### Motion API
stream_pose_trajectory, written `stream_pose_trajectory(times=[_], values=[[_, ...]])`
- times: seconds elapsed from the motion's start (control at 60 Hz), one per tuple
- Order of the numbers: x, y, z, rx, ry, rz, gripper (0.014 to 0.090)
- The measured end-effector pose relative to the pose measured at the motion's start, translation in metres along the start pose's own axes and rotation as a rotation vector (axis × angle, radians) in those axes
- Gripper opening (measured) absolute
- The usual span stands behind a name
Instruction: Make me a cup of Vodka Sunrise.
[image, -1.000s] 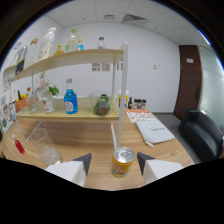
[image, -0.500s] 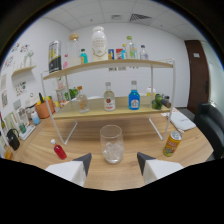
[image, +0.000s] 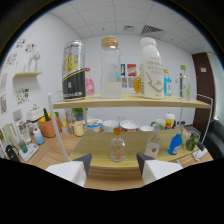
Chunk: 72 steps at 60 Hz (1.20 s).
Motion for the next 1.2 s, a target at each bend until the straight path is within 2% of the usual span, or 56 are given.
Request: stream_pose_trajectory(times=[0.167, 0.233, 0.367, 0.4, 0.7, 0.95, 1.067, 1.2], values=[[0.003, -0.005, 0.054, -0.028, 0.042, 0.001, 0.0757], [0.005, -0.002, 0.071, -0.047, 0.051, 0.01, 0.0666], [0.012, 0.003, 0.089, -0.068, 0.074, -0.011, 0.0403], [0.014, 0.006, 0.091, -0.075, 0.081, -0.017, 0.0371], [0.014, -0.001, 0.08, -0.052, 0.059, -0.03, 0.0352], [0.006, -0.02, 0.012, 0.02, 0.041, -0.021, 0.0352], [0.001, -0.004, -0.018, 0.018, 0.032, -0.01, 0.035], [-0.01, 0.036, -0.034, -0.022, 0.007, -0.024, 0.0349]])
